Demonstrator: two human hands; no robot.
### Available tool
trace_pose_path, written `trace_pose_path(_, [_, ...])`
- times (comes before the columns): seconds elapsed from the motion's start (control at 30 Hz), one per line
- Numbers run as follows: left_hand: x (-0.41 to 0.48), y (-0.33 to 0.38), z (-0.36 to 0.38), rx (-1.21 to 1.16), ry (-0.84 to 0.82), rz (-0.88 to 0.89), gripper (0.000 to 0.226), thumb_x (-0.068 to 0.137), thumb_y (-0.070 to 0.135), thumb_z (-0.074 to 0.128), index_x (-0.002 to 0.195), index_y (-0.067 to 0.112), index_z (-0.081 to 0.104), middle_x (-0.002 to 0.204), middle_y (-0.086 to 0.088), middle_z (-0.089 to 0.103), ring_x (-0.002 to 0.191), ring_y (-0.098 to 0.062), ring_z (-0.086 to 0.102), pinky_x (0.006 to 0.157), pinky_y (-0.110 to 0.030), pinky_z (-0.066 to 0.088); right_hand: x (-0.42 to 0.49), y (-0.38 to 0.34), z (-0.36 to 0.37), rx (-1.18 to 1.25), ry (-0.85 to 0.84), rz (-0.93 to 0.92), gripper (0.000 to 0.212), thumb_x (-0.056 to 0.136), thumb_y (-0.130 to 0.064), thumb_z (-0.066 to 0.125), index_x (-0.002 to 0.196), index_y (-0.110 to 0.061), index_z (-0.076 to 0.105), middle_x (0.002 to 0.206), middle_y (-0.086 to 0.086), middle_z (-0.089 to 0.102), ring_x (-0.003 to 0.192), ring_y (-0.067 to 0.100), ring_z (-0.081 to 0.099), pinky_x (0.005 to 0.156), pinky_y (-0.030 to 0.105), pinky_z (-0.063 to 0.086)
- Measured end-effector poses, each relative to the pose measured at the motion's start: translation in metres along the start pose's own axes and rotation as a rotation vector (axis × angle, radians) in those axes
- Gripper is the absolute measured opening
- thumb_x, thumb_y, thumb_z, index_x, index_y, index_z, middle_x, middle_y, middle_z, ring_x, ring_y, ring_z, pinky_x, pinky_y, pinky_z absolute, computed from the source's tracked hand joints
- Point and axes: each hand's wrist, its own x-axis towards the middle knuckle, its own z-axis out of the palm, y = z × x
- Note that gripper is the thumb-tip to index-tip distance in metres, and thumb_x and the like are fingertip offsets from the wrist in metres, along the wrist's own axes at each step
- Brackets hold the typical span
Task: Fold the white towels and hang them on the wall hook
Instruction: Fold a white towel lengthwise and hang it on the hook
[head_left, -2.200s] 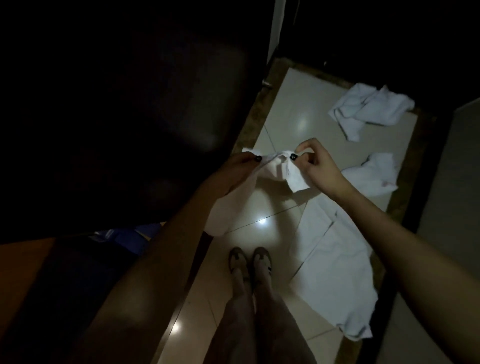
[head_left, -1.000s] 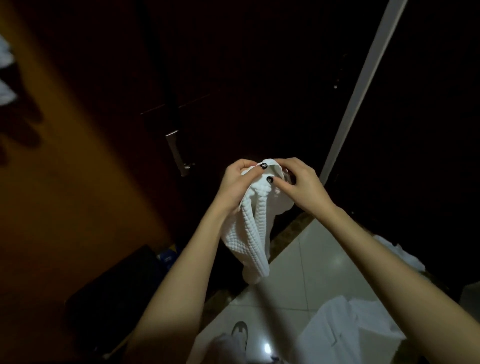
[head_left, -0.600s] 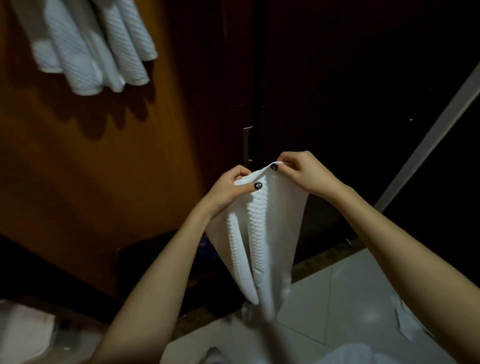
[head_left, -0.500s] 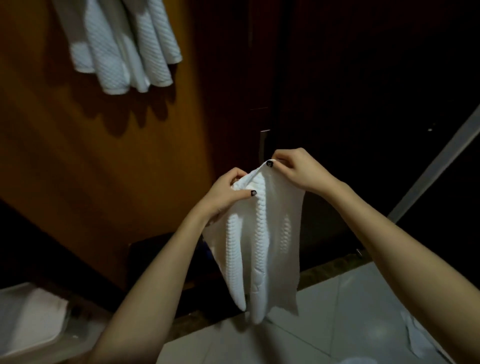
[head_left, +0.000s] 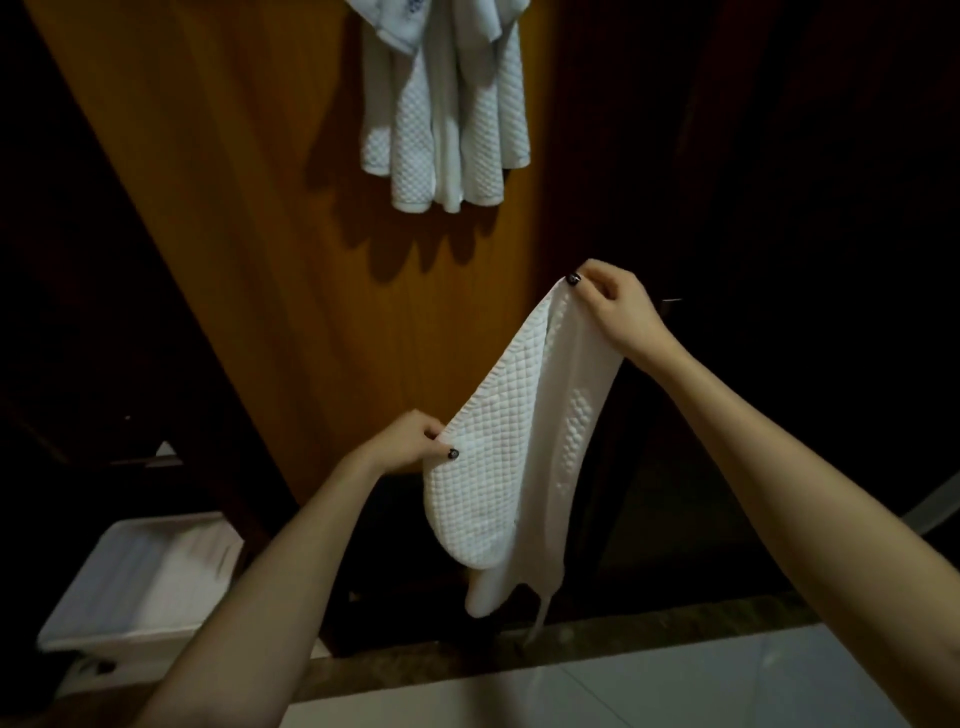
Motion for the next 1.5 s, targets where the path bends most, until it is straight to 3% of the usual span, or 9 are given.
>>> trace_pose_path(0.2, [-0.015,-0.041,-0.019,0.046,-0.033,-0.006,0.016,0.088,0.019,0.065,0.102,0.012,0.069,0.108,-0.001,0.067,0.099,-0.014,0.061,0.088,-0.032,0.048,0.002,-0.003,0.031,0.066,0.119,0.123,0.025,0.1,-0.02,0.045,0.079,-0.012,0.056,0.07,-0.006,0.051,0.063,0.004,0.045,0.059,0.021,0.035])
trace_pose_path(0.33, [-0.016,-0.054,-0.028,0.134,-0.037,-0.05,0.006,0.089,0.015,0.062,0.092,0.018,0.067,0.097,0.003,0.063,0.092,-0.013,0.06,0.081,-0.031,0.049,0.008,-0.006,0.034,0.11,0.169,0.211,0.029,0.1,-0.021,0.046,0.072,-0.014,0.05,0.065,-0.005,0.045,0.058,0.005,0.04,0.054,0.02,0.031])
trace_pose_path(0.4, [-0.016,-0.057,-0.032,0.116,0.032,-0.035,0.007,0.092,0.016,0.058,0.094,0.016,0.065,0.093,0.005,0.058,0.089,-0.013,0.056,0.072,-0.023,0.044,0.012,-0.008,0.033,0.105,0.193,0.236,0.032,0.1,-0.022,0.046,0.069,-0.016,0.049,0.063,-0.005,0.045,0.056,0.005,0.04,0.053,0.02,0.031])
trace_pose_path(0.57, [-0.015,-0.046,-0.05,0.031,0.239,0.075,0.013,0.098,0.02,0.048,0.092,0.016,0.058,0.09,0.001,0.06,0.079,-0.013,0.054,0.066,-0.028,0.039,0.017,-0.007,0.034,0.075,0.202,0.317,0.034,0.099,-0.022,0.047,0.066,-0.018,0.049,0.062,-0.004,0.047,0.054,0.006,0.042,0.048,0.018,0.033])
trace_pose_path(0.77, [-0.006,0.003,-0.071,-0.03,0.272,0.204,0.021,0.1,0.027,0.046,0.095,0.012,0.06,0.087,0.006,0.059,0.076,-0.004,0.053,0.07,-0.024,0.04,0.016,0.002,0.043,0.054,0.213,0.4,0.037,0.098,-0.019,0.047,0.062,-0.016,0.047,0.055,-0.002,0.043,0.049,0.01,0.037,0.041,0.018,0.03])
trace_pose_path(0.97, [-0.005,0.04,-0.081,-0.417,0.436,0.166,0.009,0.096,0.021,0.055,0.095,0.013,0.055,0.074,0.005,0.065,0.055,-0.001,0.057,0.047,-0.018,0.041,0.006,-0.009,0.044,0.169,0.24,0.335,0.014,0.094,-0.006,0.053,0.1,-0.018,0.055,0.08,0.001,0.057,0.056,0.009,0.052,0.046,0.019,0.042])
trace_pose_path(1.07, [-0.014,0.047,-0.088,-0.629,0.367,0.133,0.021,0.094,0.012,0.057,0.112,0.02,0.049,0.098,-0.009,0.068,0.073,-0.016,0.068,0.055,-0.028,0.053,-0.013,-0.013,0.046,0.316,0.18,0.343,0.023,0.096,-0.005,0.051,0.113,-0.017,0.06,0.082,0.0,0.061,0.057,0.002,0.059,0.05,0.019,0.05])
trace_pose_path(1.27, [-0.026,0.05,-0.086,-0.736,0.172,0.241,0.041,0.087,-0.014,0.052,0.12,0.01,0.054,0.124,-0.008,0.057,0.096,-0.013,0.064,0.075,-0.024,0.055,-0.028,-0.042,0.057,0.463,-0.08,0.365,0.011,0.094,-0.008,0.058,0.089,0.0,0.062,0.077,0.011,0.064,0.067,0.013,0.064,0.072,0.03,0.058])
trace_pose_path(1.5, [-0.035,0.068,-0.089,-0.537,0.31,0.321,0.035,0.081,-0.01,0.062,0.083,0.022,0.076,0.1,0.004,0.071,0.098,-0.006,0.065,0.071,-0.014,0.051,-0.027,-0.073,0.067,0.432,-0.231,0.265,0.02,0.082,0.005,0.07,0.1,0.007,0.062,0.08,0.008,0.073,0.078,0.017,0.073,0.076,0.026,0.059])
